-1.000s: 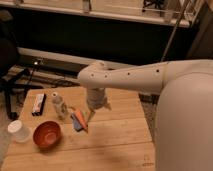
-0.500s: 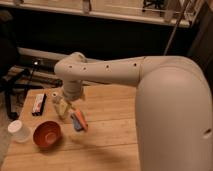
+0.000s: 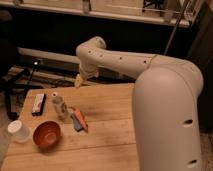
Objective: Move the arm in a circular motion
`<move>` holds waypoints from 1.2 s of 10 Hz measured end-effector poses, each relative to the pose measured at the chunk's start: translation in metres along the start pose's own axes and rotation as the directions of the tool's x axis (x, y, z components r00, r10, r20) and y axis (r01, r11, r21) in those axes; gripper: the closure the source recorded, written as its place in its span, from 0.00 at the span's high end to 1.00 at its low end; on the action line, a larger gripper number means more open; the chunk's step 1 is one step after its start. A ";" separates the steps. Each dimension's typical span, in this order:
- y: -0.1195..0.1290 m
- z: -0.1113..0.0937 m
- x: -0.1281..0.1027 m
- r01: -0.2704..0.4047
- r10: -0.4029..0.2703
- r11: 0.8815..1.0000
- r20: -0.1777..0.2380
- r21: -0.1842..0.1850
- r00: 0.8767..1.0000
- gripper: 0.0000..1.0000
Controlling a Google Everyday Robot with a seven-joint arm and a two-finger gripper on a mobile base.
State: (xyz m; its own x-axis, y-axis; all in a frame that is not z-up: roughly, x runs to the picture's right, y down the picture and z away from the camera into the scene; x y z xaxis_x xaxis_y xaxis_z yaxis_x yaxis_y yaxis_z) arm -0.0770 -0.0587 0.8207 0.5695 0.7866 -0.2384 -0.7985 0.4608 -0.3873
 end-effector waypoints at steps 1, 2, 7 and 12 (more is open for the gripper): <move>-0.022 0.001 0.016 -0.048 0.049 0.999 -0.013 0.021 0.999 0.80; -0.040 0.002 0.034 -0.089 0.090 0.995 -0.031 0.044 0.995 0.80; -0.043 -0.030 0.177 -0.178 0.218 0.970 -0.266 0.166 0.939 0.80; 0.092 -0.065 0.182 0.112 -0.112 0.993 -0.407 -0.024 0.907 0.80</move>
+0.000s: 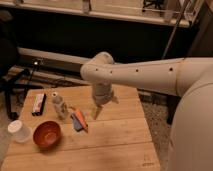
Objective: Move the arm in a circular motion
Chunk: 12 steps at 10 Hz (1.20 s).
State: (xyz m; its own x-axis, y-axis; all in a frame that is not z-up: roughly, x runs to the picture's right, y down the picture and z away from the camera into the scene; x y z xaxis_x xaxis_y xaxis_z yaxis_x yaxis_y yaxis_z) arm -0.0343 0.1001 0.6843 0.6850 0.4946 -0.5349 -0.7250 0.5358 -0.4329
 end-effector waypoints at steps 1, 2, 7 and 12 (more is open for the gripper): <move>0.026 -0.009 -0.018 0.089 -0.088 0.996 0.020 -0.031 0.996 0.80; 0.059 -0.022 -0.055 0.215 -0.211 0.975 0.070 -0.062 0.975 0.80; 0.023 -0.064 -0.217 0.307 -0.301 0.951 0.332 0.036 0.894 0.80; -0.154 -0.101 -0.162 -0.103 0.063 0.990 0.364 0.093 0.929 0.80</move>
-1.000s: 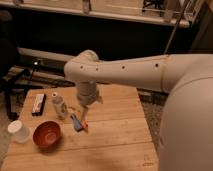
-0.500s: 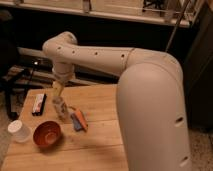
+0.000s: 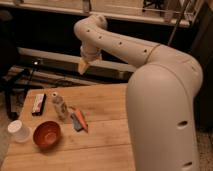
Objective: Move the arm in a circular motion
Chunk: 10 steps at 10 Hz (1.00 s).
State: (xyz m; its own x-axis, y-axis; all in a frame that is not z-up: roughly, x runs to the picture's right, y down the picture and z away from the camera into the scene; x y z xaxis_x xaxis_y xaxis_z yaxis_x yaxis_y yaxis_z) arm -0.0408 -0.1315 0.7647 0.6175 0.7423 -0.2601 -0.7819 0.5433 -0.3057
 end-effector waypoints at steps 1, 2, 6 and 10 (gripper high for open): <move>-0.022 -0.005 0.033 -0.076 0.077 0.997 -0.038 0.020 0.996 0.80; -0.038 -0.007 0.076 -0.148 0.151 0.988 -0.092 0.036 0.984 0.80; 0.036 0.016 0.210 -0.216 0.192 0.975 -0.320 -0.041 0.928 0.80; 0.180 0.042 0.183 0.000 -0.087 0.962 -0.307 -0.274 0.948 0.80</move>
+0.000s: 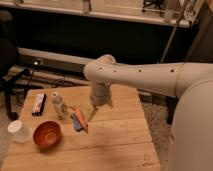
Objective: Move the arm in a circular motion
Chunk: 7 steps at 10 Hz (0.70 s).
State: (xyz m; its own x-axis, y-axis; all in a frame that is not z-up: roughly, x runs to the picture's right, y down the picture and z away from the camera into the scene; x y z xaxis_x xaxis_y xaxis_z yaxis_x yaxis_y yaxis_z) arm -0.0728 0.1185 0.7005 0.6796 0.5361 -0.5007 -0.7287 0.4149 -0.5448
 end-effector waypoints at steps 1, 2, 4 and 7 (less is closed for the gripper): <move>0.024 0.001 -0.021 0.076 -0.075 0.997 0.021 -0.023 0.997 0.80; 0.048 0.000 -0.049 0.168 -0.166 0.985 0.052 -0.040 0.985 0.80; 0.069 -0.009 -0.121 0.328 -0.323 0.945 0.133 -0.012 0.937 0.80; -0.013 -0.024 -0.195 0.295 -0.313 0.949 0.209 0.113 0.927 0.80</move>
State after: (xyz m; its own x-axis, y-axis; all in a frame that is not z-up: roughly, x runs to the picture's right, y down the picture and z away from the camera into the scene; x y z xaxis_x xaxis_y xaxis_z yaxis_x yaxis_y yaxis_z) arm -0.1935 -0.0086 0.7894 0.8400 0.5204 -0.1534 -0.5007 0.6349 -0.5884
